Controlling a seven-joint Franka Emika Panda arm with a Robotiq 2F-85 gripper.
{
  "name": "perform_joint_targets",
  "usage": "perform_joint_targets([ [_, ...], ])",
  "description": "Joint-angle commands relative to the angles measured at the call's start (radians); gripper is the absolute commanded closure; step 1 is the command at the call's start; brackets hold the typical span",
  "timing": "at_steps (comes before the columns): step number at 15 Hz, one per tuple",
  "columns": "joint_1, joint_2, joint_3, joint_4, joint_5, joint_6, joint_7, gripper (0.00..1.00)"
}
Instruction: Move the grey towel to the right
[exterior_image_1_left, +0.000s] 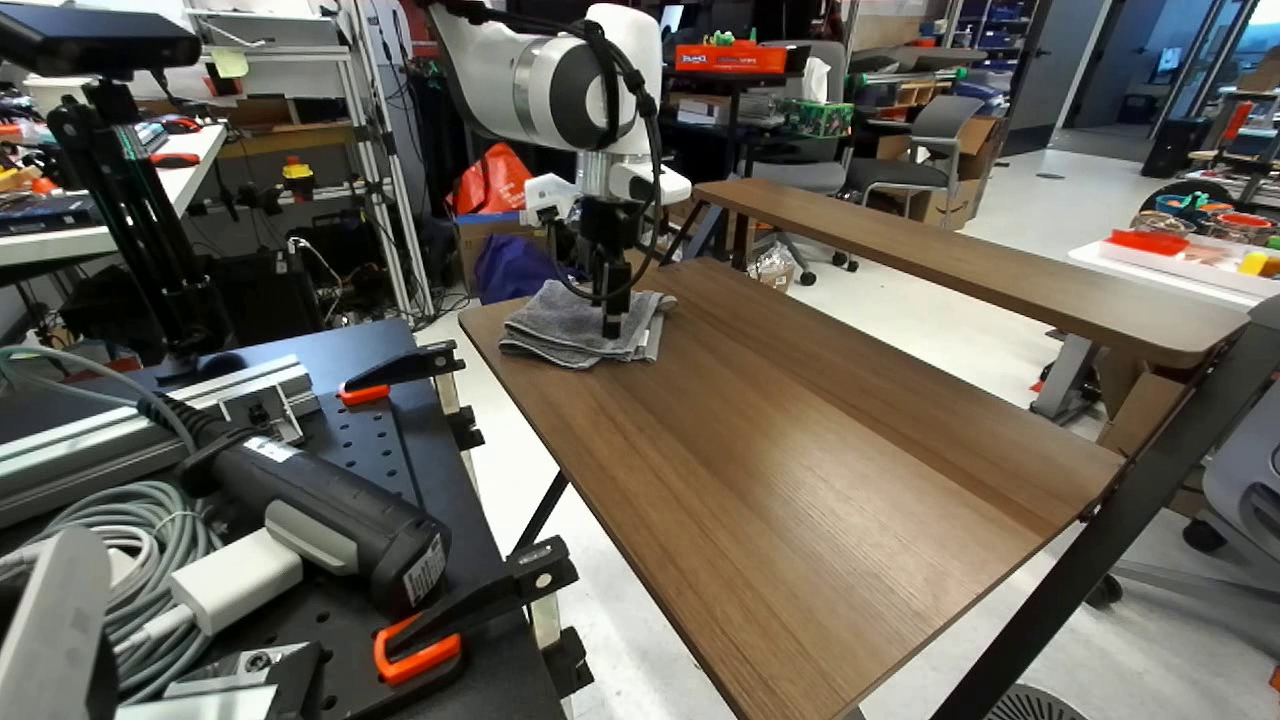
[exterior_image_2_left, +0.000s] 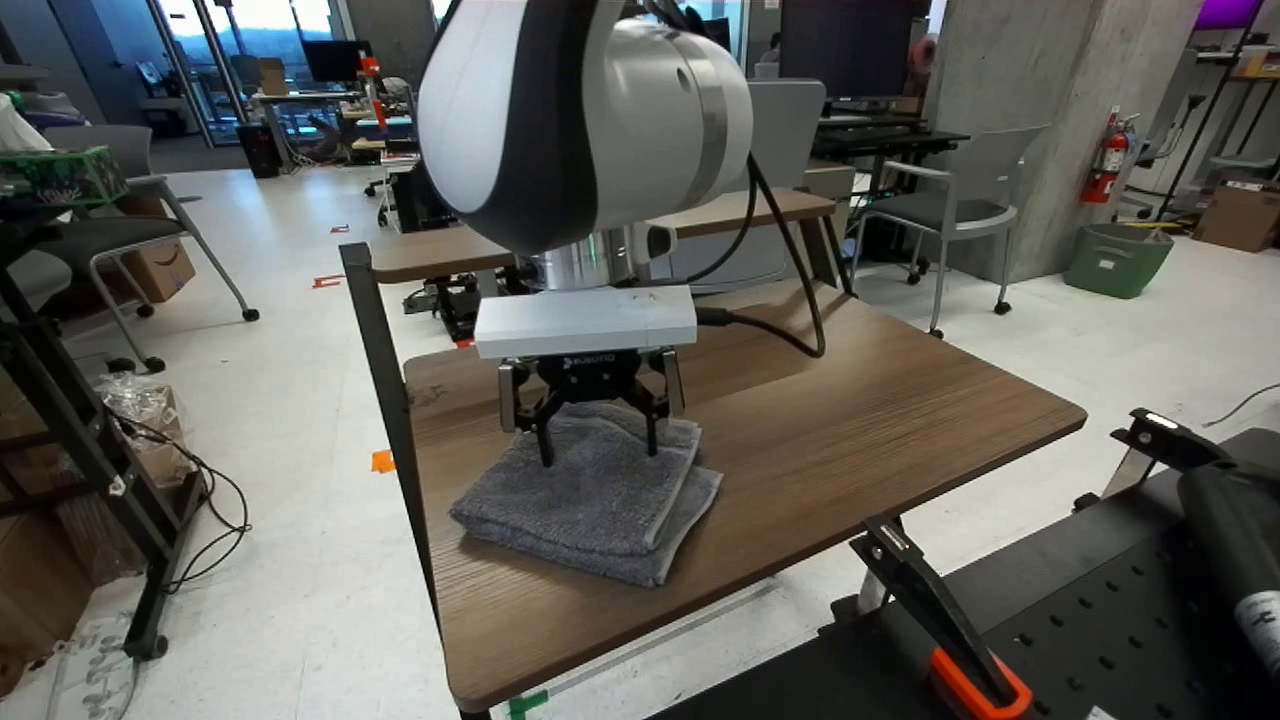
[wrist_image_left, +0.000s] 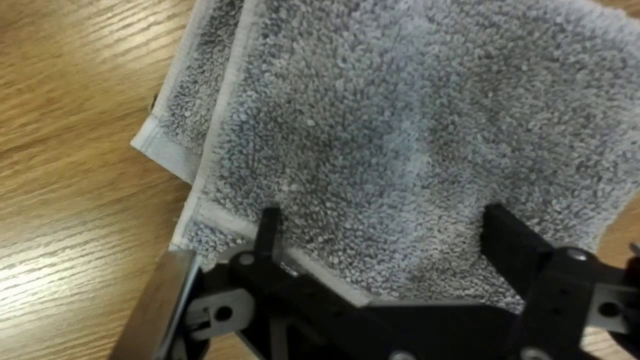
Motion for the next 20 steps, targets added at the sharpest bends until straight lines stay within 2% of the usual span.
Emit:
perform_joint_targets([
  [1, -0.002, 0.006, -0.033, 0.016, 0.034, -0.029, -0.036, 0.0],
  [6, -0.047, -0.005, -0.086, 0.001, 0.063, -0.019, -0.052, 0.0],
  [16, -0.261, -0.053, -0.148, -0.057, 0.17, 0.0, -0.128, 0.0],
  [20, -0.313, -0.099, -0.145, -0.099, 0.207, 0.0, -0.168, 0.0],
])
